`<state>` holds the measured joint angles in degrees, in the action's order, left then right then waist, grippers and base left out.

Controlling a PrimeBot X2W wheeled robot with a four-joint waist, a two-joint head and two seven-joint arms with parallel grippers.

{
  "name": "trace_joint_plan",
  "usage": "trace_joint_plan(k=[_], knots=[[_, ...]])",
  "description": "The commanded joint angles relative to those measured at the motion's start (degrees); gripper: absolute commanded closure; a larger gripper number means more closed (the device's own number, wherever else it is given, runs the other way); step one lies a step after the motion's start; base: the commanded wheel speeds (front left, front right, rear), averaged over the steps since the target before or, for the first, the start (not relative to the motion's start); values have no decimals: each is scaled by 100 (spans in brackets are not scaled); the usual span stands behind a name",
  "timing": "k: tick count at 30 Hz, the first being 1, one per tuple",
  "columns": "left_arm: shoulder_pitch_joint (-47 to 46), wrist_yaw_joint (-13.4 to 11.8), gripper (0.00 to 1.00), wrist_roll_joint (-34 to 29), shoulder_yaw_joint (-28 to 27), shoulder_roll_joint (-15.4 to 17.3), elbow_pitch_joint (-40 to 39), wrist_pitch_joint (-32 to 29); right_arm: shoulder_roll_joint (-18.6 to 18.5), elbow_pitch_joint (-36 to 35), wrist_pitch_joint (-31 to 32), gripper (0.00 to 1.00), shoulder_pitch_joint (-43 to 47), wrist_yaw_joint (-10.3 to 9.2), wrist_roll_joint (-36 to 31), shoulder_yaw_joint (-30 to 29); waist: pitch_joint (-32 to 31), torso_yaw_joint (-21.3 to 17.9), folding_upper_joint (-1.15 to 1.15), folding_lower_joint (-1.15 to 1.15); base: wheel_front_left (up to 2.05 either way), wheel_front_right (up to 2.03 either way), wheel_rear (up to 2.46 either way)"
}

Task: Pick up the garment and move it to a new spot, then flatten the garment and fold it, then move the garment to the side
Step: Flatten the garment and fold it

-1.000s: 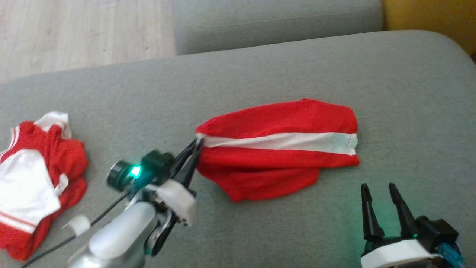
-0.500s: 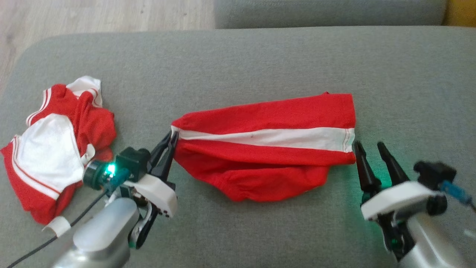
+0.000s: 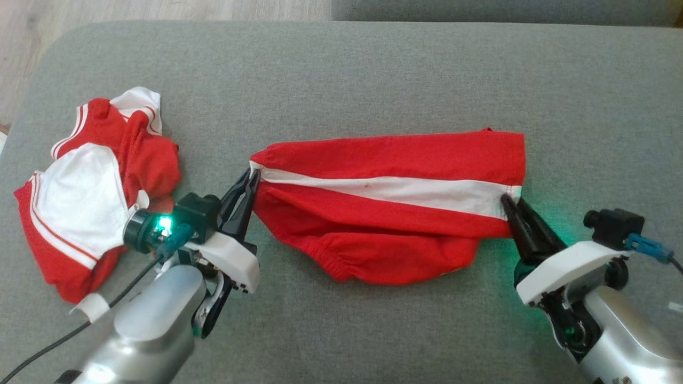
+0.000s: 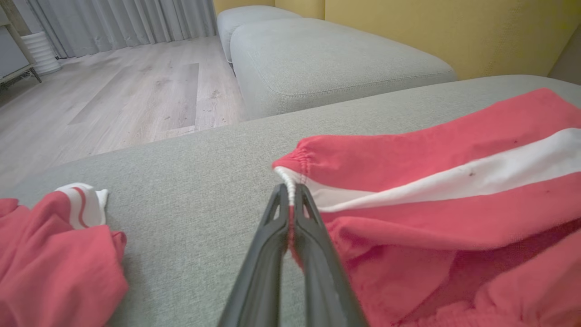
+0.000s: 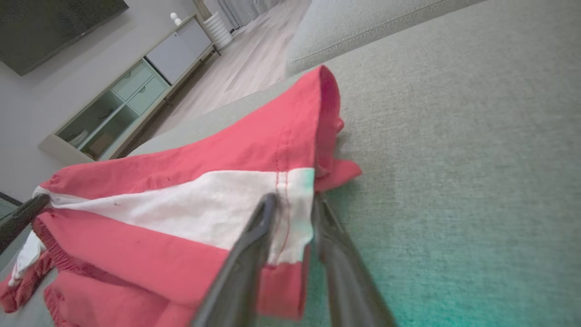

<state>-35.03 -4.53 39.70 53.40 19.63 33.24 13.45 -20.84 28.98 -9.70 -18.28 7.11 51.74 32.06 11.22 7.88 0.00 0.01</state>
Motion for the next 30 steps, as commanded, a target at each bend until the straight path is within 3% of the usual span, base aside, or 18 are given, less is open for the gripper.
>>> trace_joint_plan(k=[1, 9, 14, 16, 20, 25, 30], knots=[[-302, 12, 100, -57, -284, 117, -47, 94, -149, -165, -146, 100, -143, 37, 171, 205, -27, -10, 0, -1, 0, 0, 0], [-348, 79, 100, -140, -318, 137, -20, 130, -433, -69, -430, 100, -350, 37, 156, 401, -186, -78, 0, -1, 0, 0, 0], [-746, 172, 100, -293, -395, 225, -360, 141, -803, -379, -516, 100, -694, 37, -14, -55, -188, -170, 0, -1, 0, 0, 0], [-1365, 253, 100, -461, -471, 241, -579, 143, -1093, -641, -525, 100, -1204, 37, -247, -405, -26, -270, 0, -1, 0, 0, 0], [-2545, 340, 100, -724, -657, 29, -640, 148, -1437, -822, -492, 100, -2263, 37, -578, -703, 405, -396, 0, -1, 0, 0, 0], [-3849, 343, 100, -1183, -1250, -449, -688, 152, -1571, -576, -489, 100, -3669, 37, -1026, -1090, 857, -533, 0, -1, 0, 0, 0], [-3885, 570, 100, -1548, -1720, -739, -723, 153, -1544, -486, -513, 100, -4117, 37, -1276, -1252, 1011, -644, 0, -1, 0, 0, 0]])
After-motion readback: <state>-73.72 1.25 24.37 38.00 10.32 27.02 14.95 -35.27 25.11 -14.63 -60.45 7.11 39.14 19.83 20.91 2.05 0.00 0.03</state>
